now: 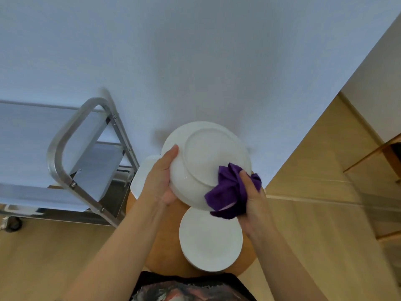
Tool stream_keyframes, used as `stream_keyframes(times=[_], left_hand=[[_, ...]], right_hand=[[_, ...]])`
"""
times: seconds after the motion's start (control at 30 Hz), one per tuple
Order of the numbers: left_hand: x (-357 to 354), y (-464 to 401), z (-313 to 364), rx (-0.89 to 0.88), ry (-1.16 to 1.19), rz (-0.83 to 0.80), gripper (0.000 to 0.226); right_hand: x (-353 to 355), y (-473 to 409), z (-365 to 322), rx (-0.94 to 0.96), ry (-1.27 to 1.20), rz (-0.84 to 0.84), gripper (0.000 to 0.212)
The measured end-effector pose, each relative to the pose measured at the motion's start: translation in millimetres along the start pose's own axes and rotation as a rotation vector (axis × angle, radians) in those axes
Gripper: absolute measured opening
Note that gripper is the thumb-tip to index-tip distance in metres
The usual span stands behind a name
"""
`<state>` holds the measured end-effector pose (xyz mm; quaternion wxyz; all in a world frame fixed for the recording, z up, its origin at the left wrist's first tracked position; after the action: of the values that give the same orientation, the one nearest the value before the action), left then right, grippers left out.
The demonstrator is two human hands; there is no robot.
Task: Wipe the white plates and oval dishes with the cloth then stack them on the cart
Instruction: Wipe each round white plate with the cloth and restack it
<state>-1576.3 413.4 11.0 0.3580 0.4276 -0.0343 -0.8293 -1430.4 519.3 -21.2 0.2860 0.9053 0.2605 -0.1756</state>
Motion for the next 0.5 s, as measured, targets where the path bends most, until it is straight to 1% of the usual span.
stream_keyframes(times=[0.07, 0.13, 0.2, 0.23, 0.27, 0.3, 0.37, 0.4, 0.43, 0.5], left_hand=[[-3, 2, 2, -0.034, -0.011, -0.01, 0.034], [1, 7, 8, -0.082, -0.059, 0.013, 0.039], [7, 12, 18, -0.149, -0.141, 0.05, 0.047], [7, 15, 21, -0.176, -0.186, 0.055, 0.044], [6, 18, 21, -0.19, -0.226, 0.053, 0.039], [4, 20, 18, -0.192, -0.26, 0.049, 0.034], [-6, 25, 11, -0.173, -0.31, 0.014, 0.025], [-12, 27, 8, -0.168, -0.322, -0.013, 0.02], [-16, 29, 6, -0.169, -0.327, -0.027, 0.018], [-18, 32, 9, -0.191, -0.332, -0.006, 0.023]], right_hand=[[-3, 5, -1, 0.037, 0.112, 0.012, 0.052], [5, 2, -15, 0.106, 0.265, 0.092, 0.055], [17, 0, -45, 0.272, 0.366, 0.214, 0.057], [17, 2, -62, 0.392, 0.386, 0.223, 0.062], [10, 5, -77, 0.508, 0.427, 0.178, 0.068], [-2, 7, -86, 0.59, 0.497, 0.087, 0.073], [-35, 9, -84, 0.613, 0.683, -0.098, 0.078], [-48, 11, -81, 0.621, 0.757, -0.133, 0.076], [-58, 12, -80, 0.657, 0.797, -0.128, 0.074], [-74, 18, -80, 0.74, 0.844, -0.065, 0.074]])
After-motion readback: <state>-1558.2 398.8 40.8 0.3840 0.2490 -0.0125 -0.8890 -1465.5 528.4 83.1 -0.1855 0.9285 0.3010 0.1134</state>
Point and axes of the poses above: each hand's wrist, its own y-axis away from the middle knuckle, its own x-axis out of the back of the hand, z = x × y, the point moved 9 cm from there along -y, towards the middle knuckle, and after that the axes turned 3 degrees about z, right-handed, at the moved point
